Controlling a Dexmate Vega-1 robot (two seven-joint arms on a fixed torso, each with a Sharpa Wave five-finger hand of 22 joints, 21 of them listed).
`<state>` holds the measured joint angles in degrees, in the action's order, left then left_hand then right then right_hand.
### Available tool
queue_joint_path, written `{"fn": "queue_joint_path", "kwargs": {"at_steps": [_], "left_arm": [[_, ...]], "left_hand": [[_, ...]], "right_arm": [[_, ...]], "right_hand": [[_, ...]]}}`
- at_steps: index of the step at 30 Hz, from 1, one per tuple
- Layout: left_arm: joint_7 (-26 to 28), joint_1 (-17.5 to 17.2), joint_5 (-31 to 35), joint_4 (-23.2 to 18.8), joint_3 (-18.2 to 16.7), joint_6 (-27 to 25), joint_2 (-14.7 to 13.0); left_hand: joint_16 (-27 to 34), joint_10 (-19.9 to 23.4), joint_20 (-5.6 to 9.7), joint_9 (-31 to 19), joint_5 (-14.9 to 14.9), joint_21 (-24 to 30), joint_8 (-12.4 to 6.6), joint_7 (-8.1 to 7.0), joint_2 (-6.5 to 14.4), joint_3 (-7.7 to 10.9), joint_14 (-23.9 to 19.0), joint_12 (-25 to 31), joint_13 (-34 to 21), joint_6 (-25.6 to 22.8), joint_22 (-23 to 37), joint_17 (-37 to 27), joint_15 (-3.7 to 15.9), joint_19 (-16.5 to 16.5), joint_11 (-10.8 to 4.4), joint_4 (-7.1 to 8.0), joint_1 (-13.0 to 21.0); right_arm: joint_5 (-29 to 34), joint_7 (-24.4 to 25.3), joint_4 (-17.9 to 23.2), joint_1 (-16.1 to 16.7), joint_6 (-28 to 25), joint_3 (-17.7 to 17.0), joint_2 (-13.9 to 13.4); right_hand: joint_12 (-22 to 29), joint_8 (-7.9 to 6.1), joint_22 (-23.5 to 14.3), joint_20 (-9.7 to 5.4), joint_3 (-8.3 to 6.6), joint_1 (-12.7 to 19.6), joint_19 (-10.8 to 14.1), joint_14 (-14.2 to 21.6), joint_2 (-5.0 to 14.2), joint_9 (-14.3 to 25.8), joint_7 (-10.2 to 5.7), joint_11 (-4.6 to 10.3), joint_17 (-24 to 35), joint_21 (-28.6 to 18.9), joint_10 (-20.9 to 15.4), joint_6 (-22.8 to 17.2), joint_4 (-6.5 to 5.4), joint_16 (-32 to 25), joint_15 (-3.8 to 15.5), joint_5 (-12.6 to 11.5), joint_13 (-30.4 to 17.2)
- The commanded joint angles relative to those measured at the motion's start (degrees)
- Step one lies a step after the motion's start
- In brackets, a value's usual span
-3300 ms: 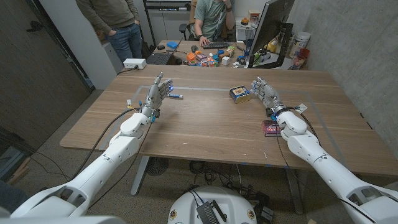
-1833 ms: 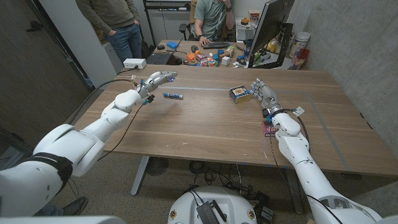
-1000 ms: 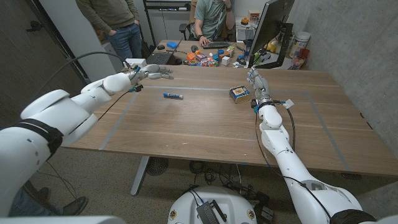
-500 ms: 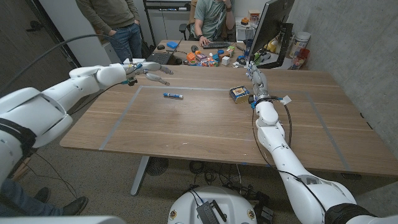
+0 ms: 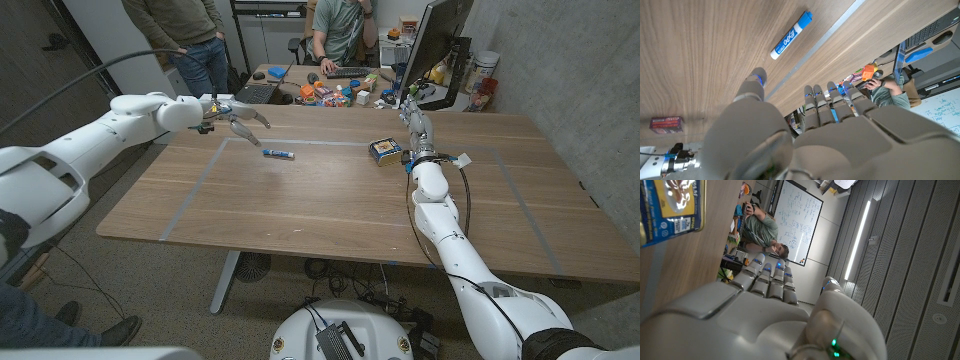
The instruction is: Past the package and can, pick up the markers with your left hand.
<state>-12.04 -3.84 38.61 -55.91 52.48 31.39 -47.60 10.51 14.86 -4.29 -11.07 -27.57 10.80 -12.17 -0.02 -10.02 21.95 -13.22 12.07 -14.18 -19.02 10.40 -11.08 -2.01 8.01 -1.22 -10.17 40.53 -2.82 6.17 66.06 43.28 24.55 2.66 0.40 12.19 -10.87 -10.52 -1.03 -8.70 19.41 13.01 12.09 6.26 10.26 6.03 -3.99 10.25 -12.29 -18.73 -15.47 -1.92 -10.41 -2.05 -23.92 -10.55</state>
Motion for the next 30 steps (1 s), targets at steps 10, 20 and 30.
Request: {"fn": "queue_joint_path", "kwargs": {"at_steps": [10,20,30], "left_arm": [[0.53,-6.56,11.62,-11.99,-1.88,-15.89,-1.8],[3.76,-7.23,8.38,-8.42,-2.69,-15.32,1.4],[1.71,-5.84,4.58,-1.96,-1.68,-13.8,5.41]], "left_hand": [[0.47,-1.06,-0.76,-0.27,-0.3,0.0,0.19,1.47,-0.18,-0.88,0.72,0.36,-0.95,0.39,0.09,-0.4,-1.62,-0.97,1.63,0.43,1.32],[0.94,-0.42,-0.74,-0.28,-0.23,0.26,-0.14,1.91,0.12,-1.35,0.23,0.99,-1.4,-0.54,0.16,-0.55,-1.9,-1.0,1.85,0.84,1.2],[1.24,-0.06,-0.78,-0.28,-0.13,0.49,-0.45,2.42,0.41,-1.73,-0.19,1.38,-1.75,-1.56,0.22,-0.67,-1.83,-0.89,1.53,1.2,0.94]], "right_arm": [[-0.27,-0.69,-2.54,-1.35,2.89,-0.24,-0.21],[-0.53,-1.16,-2.0,-0.48,2.63,-0.68,-0.82],[-0.63,-1.78,-0.58,0.02,0.86,-0.77,-1.46]], "right_hand": [[0.38,-0.39,-0.2,-0.1,0.68,-1.08,-0.24,0.94,-0.55,0.29,-0.16,0.16,0.29,0.25,-0.94,-0.85,-0.09,-0.47,0.22,-0.03,-0.06],[0.41,-0.45,-0.19,-0.02,1.02,-1.3,-0.32,1.06,-0.99,0.29,-0.33,0.37,0.22,0.29,-1.11,-1.14,-0.04,-0.42,0.16,-0.07,-0.06],[0.42,-0.45,-0.19,0.03,1.36,-1.58,-0.5,1.1,-1.34,0.29,-0.46,0.3,0.19,0.36,-1.23,-1.27,-0.04,-0.36,0.14,-0.12,-0.07]]}}
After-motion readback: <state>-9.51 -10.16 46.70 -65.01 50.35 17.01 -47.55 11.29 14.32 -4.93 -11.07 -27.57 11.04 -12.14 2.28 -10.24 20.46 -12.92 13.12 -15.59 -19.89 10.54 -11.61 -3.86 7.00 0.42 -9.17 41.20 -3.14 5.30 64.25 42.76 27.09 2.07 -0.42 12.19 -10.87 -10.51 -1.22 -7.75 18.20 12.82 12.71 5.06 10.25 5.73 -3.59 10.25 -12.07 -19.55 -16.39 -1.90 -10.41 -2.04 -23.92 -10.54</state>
